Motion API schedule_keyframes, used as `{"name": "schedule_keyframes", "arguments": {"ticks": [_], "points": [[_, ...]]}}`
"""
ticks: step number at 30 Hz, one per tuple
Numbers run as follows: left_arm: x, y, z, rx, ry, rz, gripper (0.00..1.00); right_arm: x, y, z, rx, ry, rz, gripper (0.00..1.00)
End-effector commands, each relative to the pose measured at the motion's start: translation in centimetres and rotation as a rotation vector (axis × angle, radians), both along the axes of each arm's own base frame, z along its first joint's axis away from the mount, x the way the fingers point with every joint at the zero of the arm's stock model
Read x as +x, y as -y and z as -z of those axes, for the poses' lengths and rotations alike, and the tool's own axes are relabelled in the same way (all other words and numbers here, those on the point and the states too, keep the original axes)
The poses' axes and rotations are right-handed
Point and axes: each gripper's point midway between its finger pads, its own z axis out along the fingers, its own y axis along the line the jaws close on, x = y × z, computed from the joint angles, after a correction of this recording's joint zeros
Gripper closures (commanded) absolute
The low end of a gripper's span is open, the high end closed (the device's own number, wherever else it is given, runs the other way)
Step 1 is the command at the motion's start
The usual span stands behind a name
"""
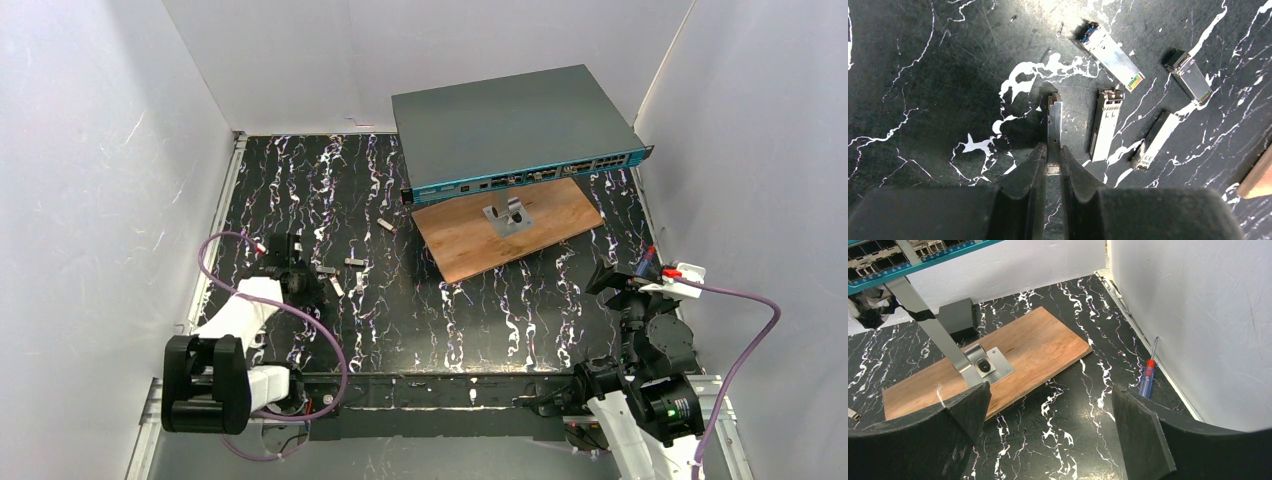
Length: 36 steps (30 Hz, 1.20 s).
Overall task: Insert the plug into the switch port
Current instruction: Pick up the plug from the center of the board.
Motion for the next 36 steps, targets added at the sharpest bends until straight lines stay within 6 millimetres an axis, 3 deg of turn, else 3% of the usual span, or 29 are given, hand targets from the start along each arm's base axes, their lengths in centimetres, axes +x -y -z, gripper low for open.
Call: {"name": "schedule_keyframes", "arguments": {"ticks": [1, 8, 13, 22, 27, 31, 36], "points": [[0.0, 1.1, -0.4, -0.116, 0.058, 0.025, 0.93, -0.1, 0.0, -0.9, 0.014, 0.046, -0.004, 0.0], [0.8, 3.0, -0.8, -0.356, 0.164, 0.013, 0.94, -0.1, 0.0, -0.9, 0.014, 0.046, -0.004, 0.0], [1.0, 3.4, -0.8, -0.412, 0.17, 0.008, 0.93, -0.1, -0.1, -0.9, 0.014, 0.046, -0.004, 0.0], [-1.5, 1.9, 1.6, -0.379, 0.027, -0.099, 0.92, -0.1, 0.0, -0.9, 0.016, 0.047, -0.004, 0.0], [-2.5, 0.7, 1.7, -0.334, 0.001, -0.167, 0.87, -0.1, 0.0, -0.9, 0.015, 0.044, -0.003, 0.0], [-3.2, 0.0, 1.9, -0.31, -0.021, -0.205, 0.77, -0.2, 0.0, -0.9, 0.018, 0.047, -0.002, 0.0], [-4.1, -0.5, 2.3, -0.297, -0.058, -0.252, 0.76, -0.2, 0.0, -0.9, 0.017, 0.046, -0.004, 0.0]]}}
